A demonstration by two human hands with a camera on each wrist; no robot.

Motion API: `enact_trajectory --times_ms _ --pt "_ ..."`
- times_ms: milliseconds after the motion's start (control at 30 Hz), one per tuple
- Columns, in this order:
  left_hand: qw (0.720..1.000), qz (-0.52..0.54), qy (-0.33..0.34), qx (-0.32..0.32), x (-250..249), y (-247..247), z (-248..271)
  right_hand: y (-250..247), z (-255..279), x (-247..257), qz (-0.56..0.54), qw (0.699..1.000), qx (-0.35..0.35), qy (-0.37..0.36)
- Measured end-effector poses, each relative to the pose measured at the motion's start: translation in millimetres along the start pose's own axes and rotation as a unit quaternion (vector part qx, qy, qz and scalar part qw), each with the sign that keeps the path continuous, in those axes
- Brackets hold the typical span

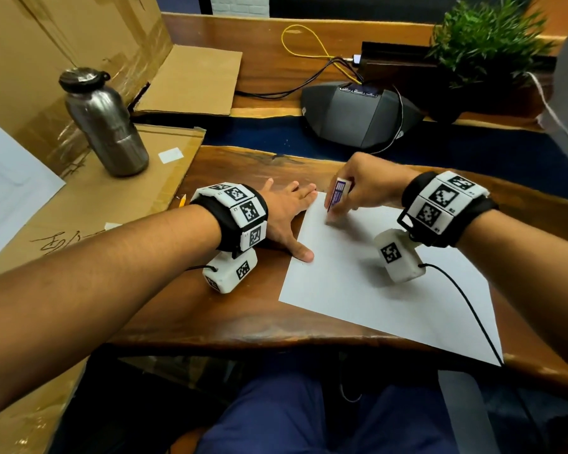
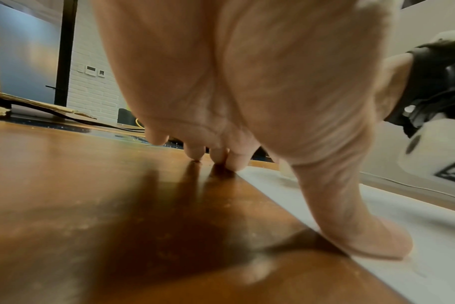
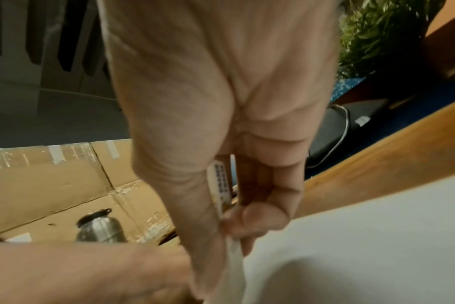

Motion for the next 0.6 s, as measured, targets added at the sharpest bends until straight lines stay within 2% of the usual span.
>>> enact_trajectory --times_ms 67,100,367,433,533,600 --pt "1.0 -0.002 0.001 0.002 1 0 -1 12 3 4 0.012 0.999 0.051 -0.002" --pt "1.0 -0.004 0.001 0.003 1 0 -1 14 1 6 0.027 0.998 0.051 -0.001" --pt "1.0 -0.001 -0.003 0.007 -2 0 0 -10 -17 9 0.054 0.994 -0.094 0.028" --pt "1.0 -0.005 -0.001 0.007 -2 0 0 -9 -12 11 0.046 0.996 -0.073 0.024" --pt "1.0 -0.008 0.0 0.008 -1 0 0 7 4 18 0.06 0.998 0.024 -0.001" --pt "1.0 -0.012 0.002 0.009 -1 0 -1 16 8 19 0.092 0.995 0.031 -0.025"
Point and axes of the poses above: each hand's wrist, its own z-axis away from the middle knuckle, its own y-axis out of the palm, x = y × z, the point moved 3 cm from there along -z, towards the middle knuckle, and after that the axes turned 10 degrees about y, right-handed, at the moved point
